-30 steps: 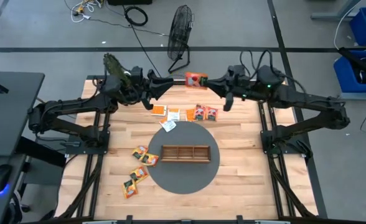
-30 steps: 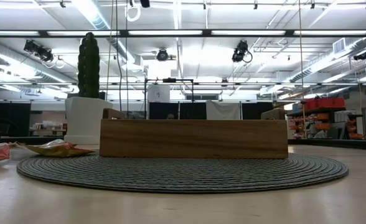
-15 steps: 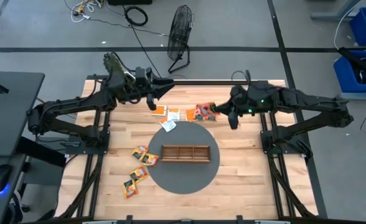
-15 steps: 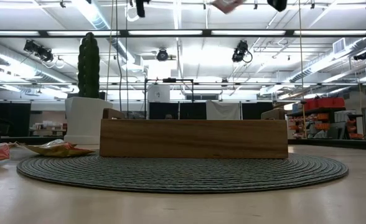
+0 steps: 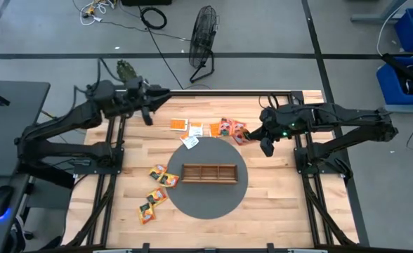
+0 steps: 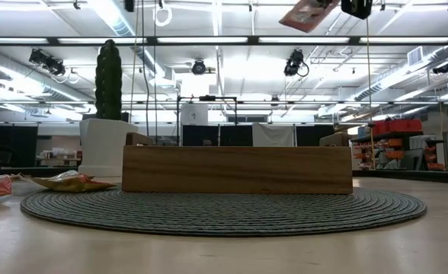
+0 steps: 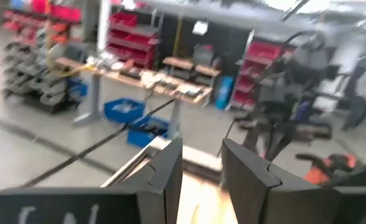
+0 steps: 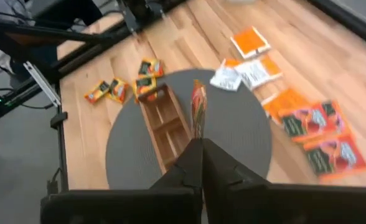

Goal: Pick & Place Tea
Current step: Put the red tea bag into the right section of the wooden organizer

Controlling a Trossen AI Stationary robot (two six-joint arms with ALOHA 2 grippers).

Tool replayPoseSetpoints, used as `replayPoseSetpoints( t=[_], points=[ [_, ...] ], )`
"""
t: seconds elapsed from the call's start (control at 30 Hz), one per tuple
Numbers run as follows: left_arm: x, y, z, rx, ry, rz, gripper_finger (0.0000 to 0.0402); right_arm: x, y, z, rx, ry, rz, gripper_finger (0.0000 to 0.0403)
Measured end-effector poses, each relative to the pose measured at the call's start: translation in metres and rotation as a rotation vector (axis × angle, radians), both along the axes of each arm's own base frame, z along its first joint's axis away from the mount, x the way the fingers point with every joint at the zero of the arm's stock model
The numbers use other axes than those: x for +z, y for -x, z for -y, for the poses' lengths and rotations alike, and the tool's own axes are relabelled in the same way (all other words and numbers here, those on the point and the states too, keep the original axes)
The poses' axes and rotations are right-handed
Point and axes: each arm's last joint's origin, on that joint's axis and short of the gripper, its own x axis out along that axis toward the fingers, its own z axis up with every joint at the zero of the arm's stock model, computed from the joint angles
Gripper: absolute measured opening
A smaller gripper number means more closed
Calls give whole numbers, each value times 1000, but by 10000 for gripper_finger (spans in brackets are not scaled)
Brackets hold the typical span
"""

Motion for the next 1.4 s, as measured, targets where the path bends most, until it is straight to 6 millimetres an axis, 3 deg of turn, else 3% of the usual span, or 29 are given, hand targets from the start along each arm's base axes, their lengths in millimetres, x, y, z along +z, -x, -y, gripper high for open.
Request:
replayPoseSetpoints(
  t=[0.23, 0.63, 1.03, 1.4],
  points=[
    [-9, 20, 7, -3, 47, -122, 115, -17, -21, -3, 35, -44, -96, 0],
    [-7, 26, 9, 5, 58, -108, 115, -81, -81, -19, 234, -66, -406, 0],
    [-7, 26, 9, 5, 74, -106, 115, -95, -141, -26, 365, 92, -574, 0],
    [-7, 26, 9, 5, 74, -107, 115, -109, -144, -27, 411, 101, -651, 0]
  ],
)
